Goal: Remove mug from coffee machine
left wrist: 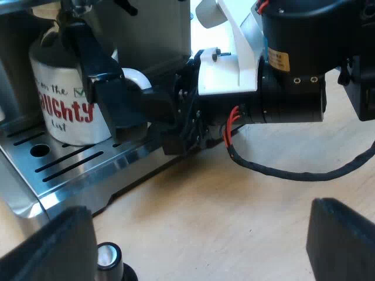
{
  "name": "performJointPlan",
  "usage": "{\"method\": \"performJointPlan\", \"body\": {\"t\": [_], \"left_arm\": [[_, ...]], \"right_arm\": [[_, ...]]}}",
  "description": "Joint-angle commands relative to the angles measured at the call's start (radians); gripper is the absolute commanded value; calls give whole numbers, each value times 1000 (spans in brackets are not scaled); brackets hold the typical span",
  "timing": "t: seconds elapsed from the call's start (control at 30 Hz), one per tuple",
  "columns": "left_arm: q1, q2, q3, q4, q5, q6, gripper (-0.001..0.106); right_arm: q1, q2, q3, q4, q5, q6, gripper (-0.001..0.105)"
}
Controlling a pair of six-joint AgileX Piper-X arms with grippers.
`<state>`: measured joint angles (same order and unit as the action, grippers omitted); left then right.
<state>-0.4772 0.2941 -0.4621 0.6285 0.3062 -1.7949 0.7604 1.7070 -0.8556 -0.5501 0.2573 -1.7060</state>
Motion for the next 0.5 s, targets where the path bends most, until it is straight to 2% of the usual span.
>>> {"method": "performJointPlan", "body": {"t": [0.03,0.07,0.3,0.5], "left_arm": [[-4,-2,-3,0,5,-4,79],[-4,-2,-3,0,5,-4,79],[-4,-2,-3,0,5,-4,79],[-4,-2,-3,0,5,-4,79]], "right_arm": [[2,0,-6,-15,2,-1,3],[2,0,-6,-15,2,-1,0],[32,-17,-6,-5,12,-28,0],[71,-46,1,10,84,-25,0]]}}
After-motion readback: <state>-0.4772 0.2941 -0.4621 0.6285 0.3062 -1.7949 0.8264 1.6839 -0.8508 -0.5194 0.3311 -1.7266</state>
